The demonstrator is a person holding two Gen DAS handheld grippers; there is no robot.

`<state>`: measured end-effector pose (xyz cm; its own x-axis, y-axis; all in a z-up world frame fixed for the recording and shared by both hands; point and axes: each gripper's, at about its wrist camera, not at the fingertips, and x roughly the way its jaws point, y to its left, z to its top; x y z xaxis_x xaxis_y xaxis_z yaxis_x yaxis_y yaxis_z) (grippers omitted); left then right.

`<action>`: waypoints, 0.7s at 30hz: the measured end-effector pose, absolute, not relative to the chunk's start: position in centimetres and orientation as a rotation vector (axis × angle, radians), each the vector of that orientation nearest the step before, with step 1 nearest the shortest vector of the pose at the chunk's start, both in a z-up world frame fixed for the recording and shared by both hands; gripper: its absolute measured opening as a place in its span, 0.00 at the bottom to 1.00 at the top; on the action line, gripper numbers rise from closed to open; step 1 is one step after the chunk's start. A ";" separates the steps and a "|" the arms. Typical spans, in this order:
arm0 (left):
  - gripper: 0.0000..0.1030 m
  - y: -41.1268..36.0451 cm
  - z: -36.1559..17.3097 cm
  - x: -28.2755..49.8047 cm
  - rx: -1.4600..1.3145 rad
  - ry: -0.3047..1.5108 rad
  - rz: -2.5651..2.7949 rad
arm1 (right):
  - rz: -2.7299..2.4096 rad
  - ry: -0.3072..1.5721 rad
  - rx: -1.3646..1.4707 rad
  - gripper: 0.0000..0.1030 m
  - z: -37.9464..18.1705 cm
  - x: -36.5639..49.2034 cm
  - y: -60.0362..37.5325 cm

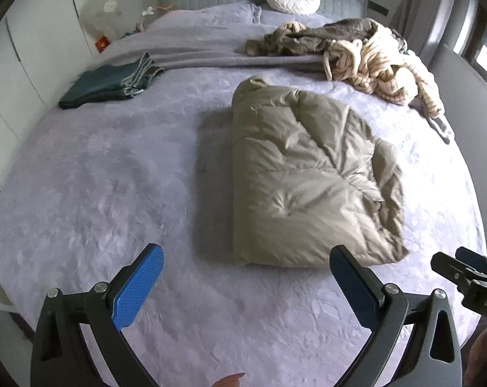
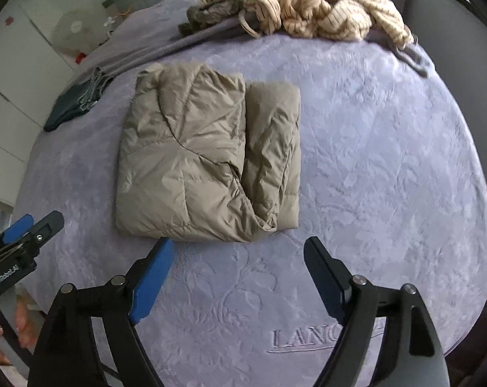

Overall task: Fold large clothes
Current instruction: 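Open both tools and lift them away from the folded coat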

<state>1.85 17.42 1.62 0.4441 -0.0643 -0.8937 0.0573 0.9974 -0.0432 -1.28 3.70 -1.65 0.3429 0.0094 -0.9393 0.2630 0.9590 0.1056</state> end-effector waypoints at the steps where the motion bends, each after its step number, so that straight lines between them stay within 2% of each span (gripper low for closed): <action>1: 1.00 17.3 2.1 1.3 -0.008 1.101 -0.072 | -0.162 1.202 0.259 0.85 -1.3 -1.4 3.6; 11: 1.00 17.2 6.8 -1.9 0.014 1.017 -0.012 | -0.211 1.059 0.230 0.87 3.2 -3.0 3.3; 21: 1.00 17.5 9.2 -3.4 0.012 0.979 -0.007 | -0.213 1.005 0.193 0.87 6.1 -4.3 4.3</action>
<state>-3.41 17.47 9.22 0.5581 -0.0005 -0.8297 0.0109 0.9999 0.0067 -4.34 4.33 6.14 0.5189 -0.0882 -0.8503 0.2649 0.9623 0.0618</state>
